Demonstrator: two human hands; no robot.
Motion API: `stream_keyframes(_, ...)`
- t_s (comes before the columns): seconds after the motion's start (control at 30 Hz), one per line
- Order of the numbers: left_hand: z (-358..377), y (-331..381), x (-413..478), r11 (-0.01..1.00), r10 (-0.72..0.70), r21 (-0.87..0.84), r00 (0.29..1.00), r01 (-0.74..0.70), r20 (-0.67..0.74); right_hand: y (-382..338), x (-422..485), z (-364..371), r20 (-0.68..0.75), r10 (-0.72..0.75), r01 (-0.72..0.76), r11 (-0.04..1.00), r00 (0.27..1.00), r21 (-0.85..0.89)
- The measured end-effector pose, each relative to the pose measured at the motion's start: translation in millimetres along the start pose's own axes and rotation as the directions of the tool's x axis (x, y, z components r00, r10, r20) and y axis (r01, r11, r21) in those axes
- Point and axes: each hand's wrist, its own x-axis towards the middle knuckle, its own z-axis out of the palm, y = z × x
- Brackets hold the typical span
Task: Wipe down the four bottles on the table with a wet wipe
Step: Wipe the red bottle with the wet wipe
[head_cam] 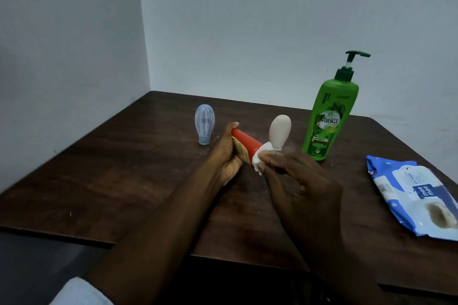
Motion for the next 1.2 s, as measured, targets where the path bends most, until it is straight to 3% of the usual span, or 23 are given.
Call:
stream_keyframes(0.27,-2.2,3.4,-1.5,1.000,-0.019,-0.006,0.999,0.019,-0.037,5.1,-9.3,-0.4,0.108,-0.133,0.137,0.990,0.985,-0.033)
stream_keyframes(0.53,0.8,0.5,-2.2,1.000,-0.013,0.018,1.000,0.014,-0.012,7.8,-4.5,-8.6,0.052,-0.034,0.037,0.997,0.998,-0.069)
stream_keyframes(0.7,-1.1,0.0,-0.1,0.999,-0.028,0.041,1.000,0.028,-0.001,0.3,7.9,-2.5,0.019,-0.053,0.054,0.998,0.998,-0.020)
stream_keyframes(0.93,-2.1,1.2,-0.3,0.999,0.000,0.046,1.000,0.001,-0.026,7.5,-11.2,-6.8,0.057,-0.051,0.055,0.996,0.997,-0.077)
stream_keyframes(1.0,-2.3,0.3,1.1,0.998,0.000,0.056,1.000,0.001,-0.018,7.7,-13.4,-11.8,0.087,0.031,-0.029,0.999,0.996,-0.029)
stream_keyframes(1.07,-1.3,-0.9,0.5,0.998,-0.008,0.067,1.000,0.009,-0.011,7.5,-13.3,-16.6,0.121,0.214,-0.228,0.966,0.969,0.119)
stream_keyframes(1.13,-0.4,-0.8,0.8,0.999,-0.004,0.049,1.000,0.004,-0.010,9.9,-11.3,-20.7,0.151,0.415,-0.441,0.831,0.897,0.340)
stream_keyframes(1.2,-0.5,0.0,0.9,0.999,0.002,0.032,1.000,-0.002,-0.009,14.9,-10.0,-25.1,0.159,0.530,-0.528,0.675,0.833,0.516)
